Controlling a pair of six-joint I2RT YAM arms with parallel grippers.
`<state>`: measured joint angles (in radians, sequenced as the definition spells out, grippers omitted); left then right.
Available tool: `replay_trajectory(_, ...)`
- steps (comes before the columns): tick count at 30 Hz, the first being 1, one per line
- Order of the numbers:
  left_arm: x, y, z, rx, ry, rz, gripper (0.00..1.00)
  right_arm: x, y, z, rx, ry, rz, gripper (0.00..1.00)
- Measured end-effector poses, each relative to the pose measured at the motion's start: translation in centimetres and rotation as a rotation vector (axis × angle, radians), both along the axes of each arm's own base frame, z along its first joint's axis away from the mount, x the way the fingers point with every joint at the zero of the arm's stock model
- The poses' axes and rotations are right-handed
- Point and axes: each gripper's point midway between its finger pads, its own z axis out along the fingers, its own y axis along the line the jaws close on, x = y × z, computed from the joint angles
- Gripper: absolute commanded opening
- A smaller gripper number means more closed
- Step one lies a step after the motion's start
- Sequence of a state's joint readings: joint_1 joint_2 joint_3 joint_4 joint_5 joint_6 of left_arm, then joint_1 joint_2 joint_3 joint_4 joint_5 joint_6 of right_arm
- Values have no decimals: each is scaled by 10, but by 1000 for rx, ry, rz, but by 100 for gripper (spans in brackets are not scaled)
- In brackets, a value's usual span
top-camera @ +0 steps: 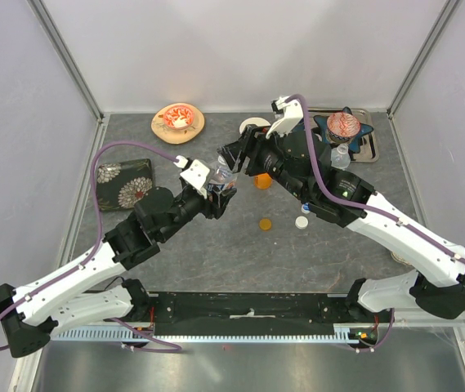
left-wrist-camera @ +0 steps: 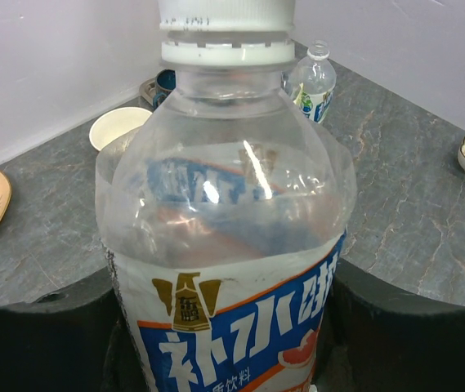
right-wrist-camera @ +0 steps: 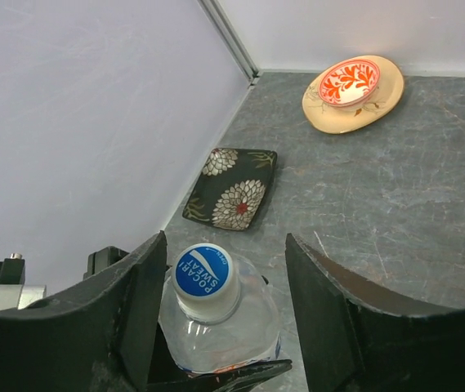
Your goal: Unscrew the bottle caps
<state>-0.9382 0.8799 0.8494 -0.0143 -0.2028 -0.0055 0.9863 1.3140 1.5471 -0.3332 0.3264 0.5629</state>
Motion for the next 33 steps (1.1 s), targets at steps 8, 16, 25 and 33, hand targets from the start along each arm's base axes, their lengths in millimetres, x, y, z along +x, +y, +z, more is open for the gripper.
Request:
replay_trajectory(8,1,1,0,5,-5,5,53,-2,3,2,8,-3,22,65)
replay_trajectory(16,1,1,0,5,-6,5,53,-6,6,1,9,-1,47,63)
replay_trajectory(25,1,1,0,5,-6,5,53,-8,9,-2,3,4,64,52)
replay_trajectory(33,1,1,-1,9,-3,5,53,-9,10,-4,0,7,75,31)
